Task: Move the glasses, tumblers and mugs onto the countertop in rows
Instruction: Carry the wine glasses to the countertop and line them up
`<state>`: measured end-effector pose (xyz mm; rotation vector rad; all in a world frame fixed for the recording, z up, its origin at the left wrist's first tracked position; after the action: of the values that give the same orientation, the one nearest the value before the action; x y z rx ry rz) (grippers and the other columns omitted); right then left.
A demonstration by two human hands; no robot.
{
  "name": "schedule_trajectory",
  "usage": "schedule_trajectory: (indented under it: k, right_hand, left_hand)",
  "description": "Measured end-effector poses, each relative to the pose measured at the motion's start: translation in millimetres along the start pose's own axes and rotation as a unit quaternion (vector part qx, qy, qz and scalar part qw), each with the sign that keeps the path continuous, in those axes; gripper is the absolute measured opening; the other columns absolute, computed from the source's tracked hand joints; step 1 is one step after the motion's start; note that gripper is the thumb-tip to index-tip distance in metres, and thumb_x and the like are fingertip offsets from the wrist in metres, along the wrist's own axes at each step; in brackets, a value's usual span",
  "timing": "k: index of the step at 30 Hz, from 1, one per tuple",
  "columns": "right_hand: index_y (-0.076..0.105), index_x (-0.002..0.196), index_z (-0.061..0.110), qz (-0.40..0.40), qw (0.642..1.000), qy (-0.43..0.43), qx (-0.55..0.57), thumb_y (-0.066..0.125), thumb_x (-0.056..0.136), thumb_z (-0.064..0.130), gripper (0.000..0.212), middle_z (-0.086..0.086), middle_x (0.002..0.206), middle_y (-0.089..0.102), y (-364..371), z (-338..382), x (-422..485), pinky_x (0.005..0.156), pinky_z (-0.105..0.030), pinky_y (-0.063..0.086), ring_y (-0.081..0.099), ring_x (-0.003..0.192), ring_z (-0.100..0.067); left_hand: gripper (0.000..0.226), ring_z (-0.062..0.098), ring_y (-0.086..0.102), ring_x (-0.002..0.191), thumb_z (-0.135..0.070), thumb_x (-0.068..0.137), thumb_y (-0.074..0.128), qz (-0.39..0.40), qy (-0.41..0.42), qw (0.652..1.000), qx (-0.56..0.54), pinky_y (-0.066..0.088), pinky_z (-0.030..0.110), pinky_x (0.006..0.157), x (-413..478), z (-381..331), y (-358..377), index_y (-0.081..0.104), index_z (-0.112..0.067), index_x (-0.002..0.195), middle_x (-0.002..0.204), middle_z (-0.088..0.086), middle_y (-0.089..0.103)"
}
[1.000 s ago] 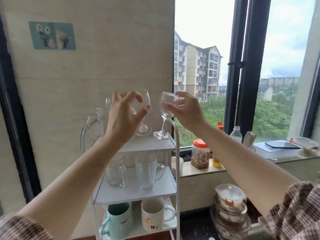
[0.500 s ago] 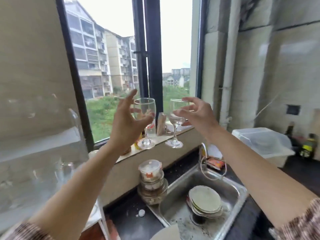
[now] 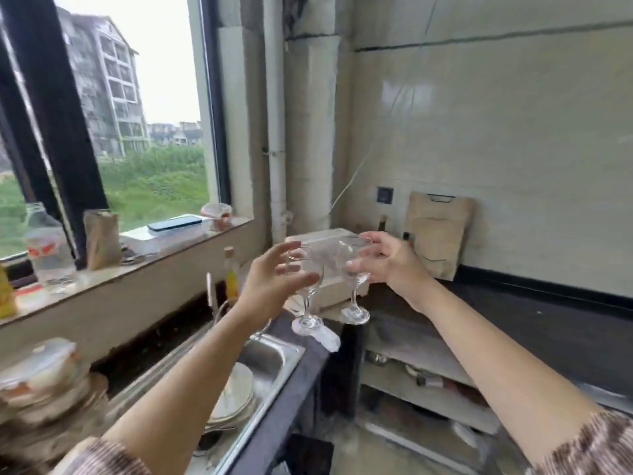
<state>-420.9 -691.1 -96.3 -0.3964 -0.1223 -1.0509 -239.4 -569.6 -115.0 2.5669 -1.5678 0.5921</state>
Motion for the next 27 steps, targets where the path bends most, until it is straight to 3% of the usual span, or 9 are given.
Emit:
schedule_trajectory:
  k: [4, 10, 13, 17, 22, 27]
  right_hand:
    - [0.058, 0.122, 0.015, -0.032, 0.998, 0.044, -0.011, 0.085, 0.068, 0.010, 0.060, -0.009, 0.108, 0.062, -90, -46, 6, 0.088, -0.048, 0.056, 0.064, 0.101, -0.023]
    - [0.056, 0.128, 0.017, -0.079, 0.992, 0.090, -0.034, 0.083, 0.070, 0.012, 0.064, -0.005, 0.113, 0.063, -198, -107, 18, 0.070, -0.027, 0.058, 0.066, 0.098, -0.019]
    - [0.056, 0.128, 0.017, -0.108, 0.987, 0.112, -0.038, 0.083, 0.069, 0.011, 0.065, -0.004, 0.112, 0.063, -243, -140, 32, 0.074, -0.030, 0.059, 0.066, 0.098, -0.018]
    - [0.056, 0.126, 0.019, -0.132, 0.981, 0.134, -0.052, 0.084, 0.068, 0.011, 0.065, -0.005, 0.111, 0.063, -299, -185, 64, 0.070, -0.027, 0.058, 0.066, 0.096, -0.015]
    - [0.057, 0.125, 0.015, -0.162, 0.968, 0.176, -0.070, 0.085, 0.065, 0.009, 0.066, -0.008, 0.109, 0.063, -370, -250, 128, 0.075, -0.034, 0.060, 0.066, 0.096, -0.021]
    - [0.059, 0.113, 0.022, -0.191, 0.951, 0.219, -0.105, 0.085, 0.050, 0.021, 0.069, -0.002, 0.106, 0.062, -434, -310, 188, 0.088, -0.045, 0.055, 0.064, 0.098, -0.020]
  left_hand:
    - [0.063, 0.010, 0.063, 0.098, -0.008, 0.071, 0.080, 0.059, -0.027, 0.997, -0.047, 0.055, 0.020, 0.067, 38, 23, 102, 0.056, -0.020, 0.128, 0.118, -0.002, 0.063]
    - [0.064, 0.003, 0.070, 0.089, -0.006, 0.067, 0.082, 0.142, -0.049, 0.986, -0.068, 0.056, 0.020, 0.068, 93, 57, 230, 0.058, -0.024, 0.124, 0.096, -0.015, 0.072]
    - [0.075, 0.010, 0.068, 0.098, -0.011, 0.067, 0.083, 0.181, -0.054, 0.980, -0.061, 0.056, 0.030, 0.083, 127, 74, 287, 0.051, -0.023, 0.133, 0.111, -0.006, 0.069]
    - [0.081, 0.008, 0.068, 0.096, -0.015, 0.068, 0.083, 0.218, -0.064, 0.972, -0.054, 0.055, 0.024, 0.080, 178, 103, 360, 0.044, -0.020, 0.139, 0.115, 0.004, 0.069]
    - [0.079, 0.001, 0.065, 0.093, -0.019, 0.066, 0.084, 0.256, -0.061, 0.964, -0.034, 0.050, 0.009, 0.064, 255, 144, 452, 0.048, -0.021, 0.136, 0.114, -0.002, 0.068]
    - [0.073, 0.010, 0.064, 0.100, -0.017, 0.065, 0.084, 0.293, -0.054, 0.955, 0.002, 0.048, 0.018, 0.074, 330, 179, 538, 0.051, -0.022, 0.131, 0.117, -0.005, 0.065]
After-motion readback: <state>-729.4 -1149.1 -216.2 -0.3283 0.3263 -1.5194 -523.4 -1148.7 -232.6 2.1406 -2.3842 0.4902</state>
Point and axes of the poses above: each hand's wrist, its own x-axis towards the middle knuckle, its own y-axis out of the palm, z = x × y, the point moved 3 cm from there along x, towards the middle knuckle
